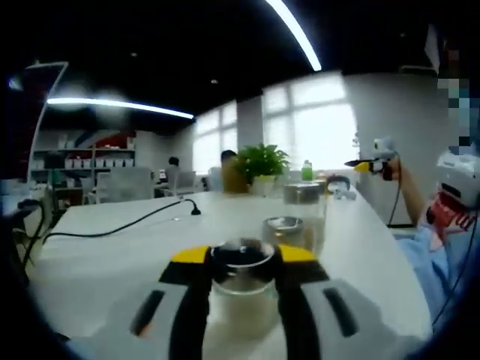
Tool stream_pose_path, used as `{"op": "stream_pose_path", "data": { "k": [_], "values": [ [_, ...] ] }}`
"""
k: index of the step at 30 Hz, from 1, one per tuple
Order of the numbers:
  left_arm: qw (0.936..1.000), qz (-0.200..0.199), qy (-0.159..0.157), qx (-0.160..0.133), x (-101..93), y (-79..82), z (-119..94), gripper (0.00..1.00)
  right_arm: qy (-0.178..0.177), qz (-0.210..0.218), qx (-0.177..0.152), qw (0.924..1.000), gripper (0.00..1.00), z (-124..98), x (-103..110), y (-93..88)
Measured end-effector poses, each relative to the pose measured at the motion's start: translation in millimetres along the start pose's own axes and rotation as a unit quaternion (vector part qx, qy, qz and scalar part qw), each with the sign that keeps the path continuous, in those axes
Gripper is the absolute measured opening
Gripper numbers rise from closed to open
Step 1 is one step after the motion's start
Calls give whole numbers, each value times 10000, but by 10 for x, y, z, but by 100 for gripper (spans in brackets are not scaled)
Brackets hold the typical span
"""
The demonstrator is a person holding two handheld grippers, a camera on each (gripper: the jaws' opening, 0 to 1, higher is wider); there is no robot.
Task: Rotate the seasoning bottle until the label or dispensing opening points toward the visible target arrow and the bottle remains upright within the marked orientation range
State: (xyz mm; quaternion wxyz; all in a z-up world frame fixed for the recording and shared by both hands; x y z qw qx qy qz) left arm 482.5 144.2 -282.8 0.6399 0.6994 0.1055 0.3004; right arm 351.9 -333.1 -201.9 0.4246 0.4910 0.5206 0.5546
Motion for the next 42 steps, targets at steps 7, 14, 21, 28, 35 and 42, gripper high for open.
{"op": "stream_pose_path", "data": {
  "k": [7,14,21,28,35,42],
  "values": [
    [9991,37,-422,100,17,1,23,34,-30,14,6,10000,99,-4,-20,-4],
    [9978,9,-645,143,12,-10,29,34,-22,71,27,10000,99,9,-21,-16],
    [9997,212,-109,54,11,51,-62,55,-67,171,11,9998,99,39,-48,-20],
    [9982,368,475,45,-51,168,-229,59,-39,194,86,9998,99,45,-39,-56],
    [9875,-50,1513,440,-101,235,-360,61,-78,191,143,9997,99,41,-61,-90],
    [9745,-474,2157,392,-199,355,-339,59,-25,105,185,9998,99,85,-39,-126]
  ]
}}
Point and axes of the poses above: the point that each gripper's makers call its tool centre point, and the gripper's own axes: z roughly forward along the fingers, x roughly to its left, y roughly out of its top, the point moved 3 cm from there along -z, roughly backward along the fingers, and after that the axes turned 15 degrees about z, right-handed, at the moved point
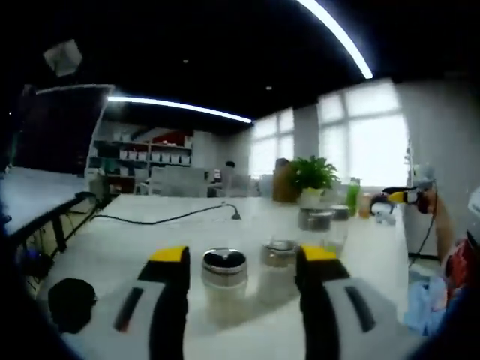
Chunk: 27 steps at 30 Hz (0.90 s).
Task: Rotate the seasoning bottle until the label or dispensing opening points toward the visible target arrow and the bottle remains upright within the marked orientation range
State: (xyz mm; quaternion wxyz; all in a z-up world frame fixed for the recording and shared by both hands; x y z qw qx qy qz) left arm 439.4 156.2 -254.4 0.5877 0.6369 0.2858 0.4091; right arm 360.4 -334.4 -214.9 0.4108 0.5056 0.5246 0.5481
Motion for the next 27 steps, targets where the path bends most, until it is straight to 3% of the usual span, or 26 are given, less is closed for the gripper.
{"op": "stream_pose_path", "data": {
  "k": [2,4,8,9,12,18,27],
  "values": [
    [9981,475,389,5,28,39,-6,59,-7,46,59,10000,99,27,0,-33],
    [9965,420,724,51,46,46,4,58,12,44,102,9999,99,28,28,-43],
    [9968,-2,797,26,37,38,34,55,51,-2,-24,10000,99,2,63,14],
    [9955,-24,948,41,60,22,19,54,56,-10,-30,10000,99,1,65,15],
    [9888,265,1466,18,106,-36,-22,52,80,16,-11,10000,98,8,64,0],
    [9864,73,1639,74,35,-193,41,48,41,-39,-101,9999,98,-46,73,55],
    [9857,145,1678,11,-56,-219,187,42,88,-87,-84,9999,98,-27,90,54]
  ]
}}
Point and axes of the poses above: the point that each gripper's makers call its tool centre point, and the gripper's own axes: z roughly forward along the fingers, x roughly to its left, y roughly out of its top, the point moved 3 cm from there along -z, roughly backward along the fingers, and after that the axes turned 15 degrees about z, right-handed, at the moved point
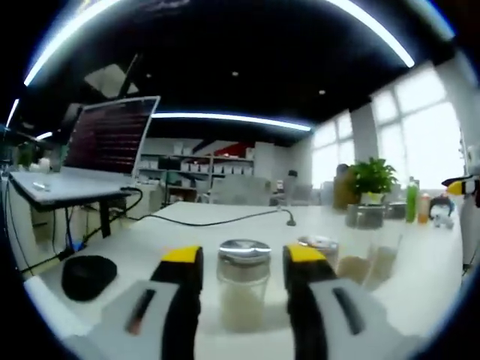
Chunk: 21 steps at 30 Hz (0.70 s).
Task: Rotate the seasoning bottle until the label or dispensing opening points toward the visible target arrow and the bottle remains upright within the marked orientation range
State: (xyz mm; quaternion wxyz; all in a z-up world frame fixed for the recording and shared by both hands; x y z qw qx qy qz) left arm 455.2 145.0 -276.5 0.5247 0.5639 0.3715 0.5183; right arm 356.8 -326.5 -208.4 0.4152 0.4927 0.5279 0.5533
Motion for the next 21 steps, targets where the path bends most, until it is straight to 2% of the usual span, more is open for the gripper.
{"op": "stream_pose_path", "data": {
  "k": [4,7,21],
  "values": [
    [10000,6,38,56,7,-24,29,40,5,35,-11,10000,98,15,-8,-3],
    [9999,113,4,-13,17,-8,46,32,27,40,30,10000,98,17,2,-22],
    [9993,295,-233,-34,31,-21,60,31,121,-23,12,9999,98,5,104,-8]
  ]
}}
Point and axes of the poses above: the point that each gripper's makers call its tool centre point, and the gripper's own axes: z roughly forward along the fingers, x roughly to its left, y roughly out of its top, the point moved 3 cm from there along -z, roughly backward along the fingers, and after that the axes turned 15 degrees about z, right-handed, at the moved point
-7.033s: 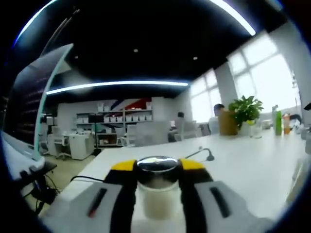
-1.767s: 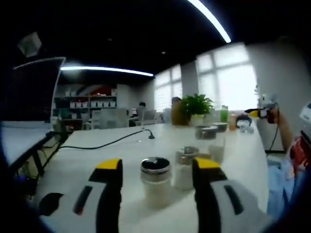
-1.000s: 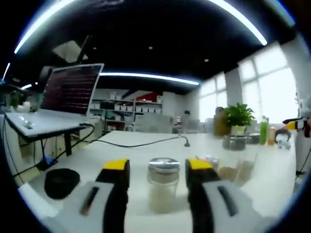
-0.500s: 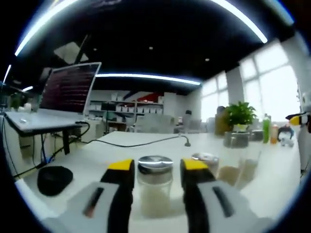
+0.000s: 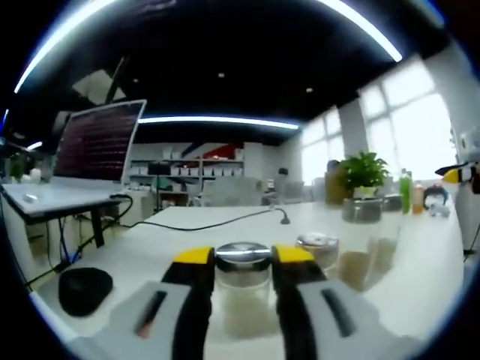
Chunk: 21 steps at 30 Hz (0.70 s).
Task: Rotate the seasoning bottle until the label or dispensing opening points toward the visible target arrow and the bottle remains upright within the marked orientation range
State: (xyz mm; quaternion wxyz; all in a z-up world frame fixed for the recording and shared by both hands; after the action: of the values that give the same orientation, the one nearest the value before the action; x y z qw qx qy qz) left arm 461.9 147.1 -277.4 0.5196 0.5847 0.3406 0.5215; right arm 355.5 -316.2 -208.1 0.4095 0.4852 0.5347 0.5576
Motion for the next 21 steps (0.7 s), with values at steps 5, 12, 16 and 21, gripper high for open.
{"op": "stream_pose_path", "data": {
  "k": [5,12,16,21],
  "values": [
    [9999,66,-79,-14,-4,-6,-1,31,8,-6,-8,10000,98,-5,7,4],
    [9993,157,-327,16,20,-11,4,31,-16,165,36,9999,98,12,6,-35],
    [9990,117,-423,19,27,-11,11,31,-17,158,46,9999,98,17,8,-35],
    [9984,-19,-558,-12,43,-18,-2,31,-5,108,77,9999,98,7,12,-42]
  ]
}}
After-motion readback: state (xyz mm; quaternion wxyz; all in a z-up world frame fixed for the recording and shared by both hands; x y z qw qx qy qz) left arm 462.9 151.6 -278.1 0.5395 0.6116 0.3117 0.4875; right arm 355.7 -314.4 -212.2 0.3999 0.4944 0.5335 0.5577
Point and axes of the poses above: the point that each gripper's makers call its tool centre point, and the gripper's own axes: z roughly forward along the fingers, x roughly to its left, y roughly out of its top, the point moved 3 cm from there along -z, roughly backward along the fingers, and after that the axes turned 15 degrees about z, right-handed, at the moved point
